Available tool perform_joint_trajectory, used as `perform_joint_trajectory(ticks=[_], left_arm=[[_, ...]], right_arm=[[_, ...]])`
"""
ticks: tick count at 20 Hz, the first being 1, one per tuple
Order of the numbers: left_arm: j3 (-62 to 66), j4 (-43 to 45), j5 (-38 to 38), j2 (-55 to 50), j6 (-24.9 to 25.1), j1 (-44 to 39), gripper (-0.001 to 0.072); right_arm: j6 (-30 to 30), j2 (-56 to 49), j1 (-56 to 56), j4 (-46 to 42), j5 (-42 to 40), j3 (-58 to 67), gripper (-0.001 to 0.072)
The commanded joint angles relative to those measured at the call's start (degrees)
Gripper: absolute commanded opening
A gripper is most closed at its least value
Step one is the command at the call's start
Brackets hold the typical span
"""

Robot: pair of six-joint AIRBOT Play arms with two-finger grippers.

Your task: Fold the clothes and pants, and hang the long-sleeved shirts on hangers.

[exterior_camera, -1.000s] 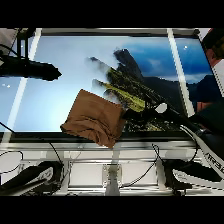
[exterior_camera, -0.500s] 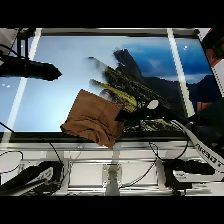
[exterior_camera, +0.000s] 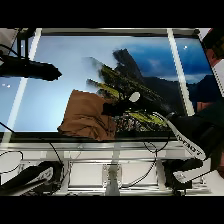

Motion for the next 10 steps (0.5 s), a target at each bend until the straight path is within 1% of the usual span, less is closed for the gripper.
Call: perform_joint_trajectory(ticks=[1,3,5,10], left_arm=[[0.0,0.04,0.02,0.04,0.52,0.04,0.0028],[0.0,0.04,0.0,0.11,0.5,0.04,0.0029],[0.0,0.04,0.0,0.63,0.5,0.07,0.0028],[0.02,0.92,0.33,4.24,0.55,0.09,0.0028]], right_arm=[[-1.86,-0.31,-0.07,0.59,-1.14,7.13,0.0009],[-1.86,1.53,-2.54,-0.46,1.01,10.69,0.0008],[-1.75,5.03,-7.56,-4.5,5.55,13.62,0.0007],[-1.57,14.86,-29.03,-5.55,25.51,15.54,0.0007]])
